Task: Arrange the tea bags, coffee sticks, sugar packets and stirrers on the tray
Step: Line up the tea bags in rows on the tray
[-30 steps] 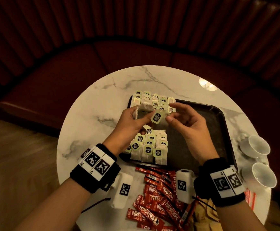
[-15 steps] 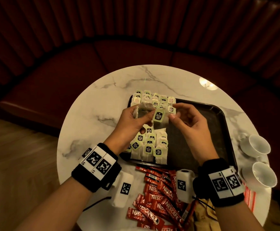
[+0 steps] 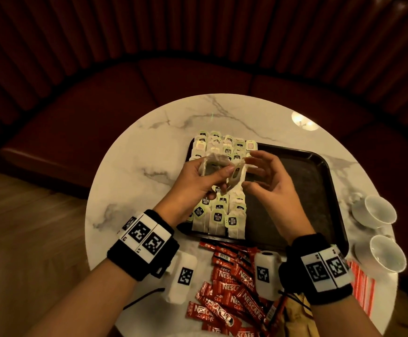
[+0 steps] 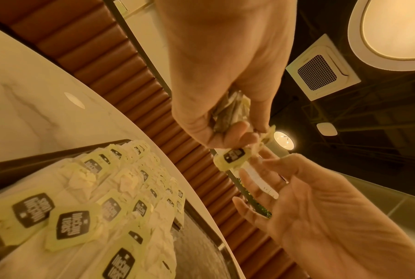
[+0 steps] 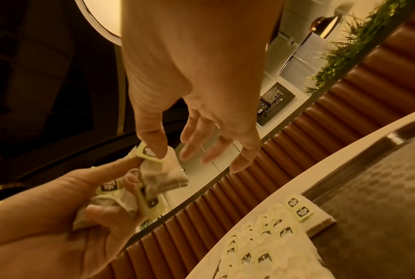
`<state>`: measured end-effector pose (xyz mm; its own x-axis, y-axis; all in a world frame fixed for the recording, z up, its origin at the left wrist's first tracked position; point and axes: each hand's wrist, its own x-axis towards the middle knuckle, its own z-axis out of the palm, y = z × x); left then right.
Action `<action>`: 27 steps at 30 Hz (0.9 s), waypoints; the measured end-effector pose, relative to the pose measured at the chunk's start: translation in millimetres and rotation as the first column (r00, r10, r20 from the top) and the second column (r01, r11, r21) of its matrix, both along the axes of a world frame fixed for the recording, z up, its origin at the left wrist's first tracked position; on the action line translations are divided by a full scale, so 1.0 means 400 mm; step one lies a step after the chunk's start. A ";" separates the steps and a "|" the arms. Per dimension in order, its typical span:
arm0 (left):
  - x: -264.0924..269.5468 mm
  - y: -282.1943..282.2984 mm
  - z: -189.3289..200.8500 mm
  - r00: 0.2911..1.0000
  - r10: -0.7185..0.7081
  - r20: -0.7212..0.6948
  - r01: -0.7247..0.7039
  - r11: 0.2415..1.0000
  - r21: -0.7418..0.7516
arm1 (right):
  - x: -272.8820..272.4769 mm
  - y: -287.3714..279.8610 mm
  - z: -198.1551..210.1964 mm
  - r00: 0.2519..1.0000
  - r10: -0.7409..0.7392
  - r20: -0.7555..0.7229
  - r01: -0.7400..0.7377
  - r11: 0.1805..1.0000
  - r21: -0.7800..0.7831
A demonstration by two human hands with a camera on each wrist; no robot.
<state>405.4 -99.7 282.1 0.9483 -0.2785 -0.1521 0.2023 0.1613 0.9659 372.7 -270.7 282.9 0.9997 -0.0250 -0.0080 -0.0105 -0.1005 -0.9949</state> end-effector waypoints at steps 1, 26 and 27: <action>0.000 0.000 0.000 1.000 -0.004 -0.010 0.004 1.000 -0.008 | 0.001 -0.003 -0.003 1.000 0.017 -0.022 -0.016 0.999 0.030; 0.010 0.011 0.010 0.989 0.064 0.134 -0.071 0.996 0.054 | -0.009 -0.017 -0.015 0.998 -0.065 -0.005 0.065 0.987 0.147; 0.008 0.010 0.012 0.987 0.063 0.146 -0.069 0.997 0.039 | -0.009 -0.019 -0.015 0.998 -0.070 -0.003 0.069 0.988 0.137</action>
<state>408.7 -95.7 286.8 0.9773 -0.2106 -0.0225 0.0500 0.1264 0.9907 369.0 -278.3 277.0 0.9955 -0.0932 -0.0147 -0.0112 0.0373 -0.9992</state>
